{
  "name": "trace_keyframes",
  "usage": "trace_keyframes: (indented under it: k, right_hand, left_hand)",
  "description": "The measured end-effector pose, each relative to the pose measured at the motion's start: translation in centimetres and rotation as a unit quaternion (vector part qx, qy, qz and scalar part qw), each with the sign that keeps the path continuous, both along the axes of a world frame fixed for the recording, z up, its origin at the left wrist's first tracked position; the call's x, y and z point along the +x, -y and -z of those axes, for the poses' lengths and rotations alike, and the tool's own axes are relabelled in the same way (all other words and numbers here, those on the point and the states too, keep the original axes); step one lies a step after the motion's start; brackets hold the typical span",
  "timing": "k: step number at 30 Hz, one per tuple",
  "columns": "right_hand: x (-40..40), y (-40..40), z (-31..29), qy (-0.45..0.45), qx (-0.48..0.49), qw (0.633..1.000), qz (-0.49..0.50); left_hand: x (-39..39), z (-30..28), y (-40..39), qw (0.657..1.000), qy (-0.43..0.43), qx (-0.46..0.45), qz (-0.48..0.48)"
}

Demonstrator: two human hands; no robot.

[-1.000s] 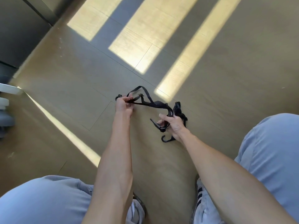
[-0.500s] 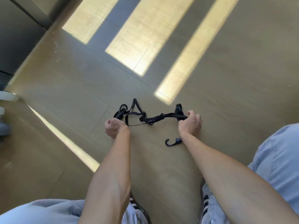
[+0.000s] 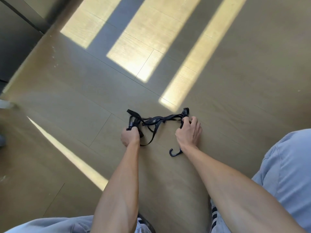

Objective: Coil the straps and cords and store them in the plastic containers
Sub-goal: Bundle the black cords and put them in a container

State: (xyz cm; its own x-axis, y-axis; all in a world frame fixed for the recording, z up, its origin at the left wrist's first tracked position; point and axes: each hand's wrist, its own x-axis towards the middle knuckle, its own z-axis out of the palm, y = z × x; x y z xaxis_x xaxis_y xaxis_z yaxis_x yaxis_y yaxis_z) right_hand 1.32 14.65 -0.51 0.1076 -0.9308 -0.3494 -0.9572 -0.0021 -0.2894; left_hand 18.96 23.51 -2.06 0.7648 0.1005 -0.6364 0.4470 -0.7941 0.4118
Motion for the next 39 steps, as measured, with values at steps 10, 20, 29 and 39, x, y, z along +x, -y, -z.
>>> trace_keyframes:
  k: [10,20,29,39]
  right_hand:
    - [1.5,-0.9,0.6,0.019,0.01,0.994,0.106]
    - [1.5,-0.9,1.1,-0.032,0.099,0.993,0.047]
    - [0.8,-1.0,1.4,-0.014,0.105,0.99,0.093]
    - [0.5,-1.2,2.7,-0.103,0.18,0.977,0.044]
  left_hand:
    - [2.0,-4.4,5.5,0.974,0.13,-0.162,0.091]
    - [0.9,-3.1,5.1,0.953,-0.068,0.008,0.295]
    - [-1.4,0.0,4.2,0.978,0.059,0.022,0.197]
    - [2.9,1.6,8.1,0.989,0.07,0.093,0.097]
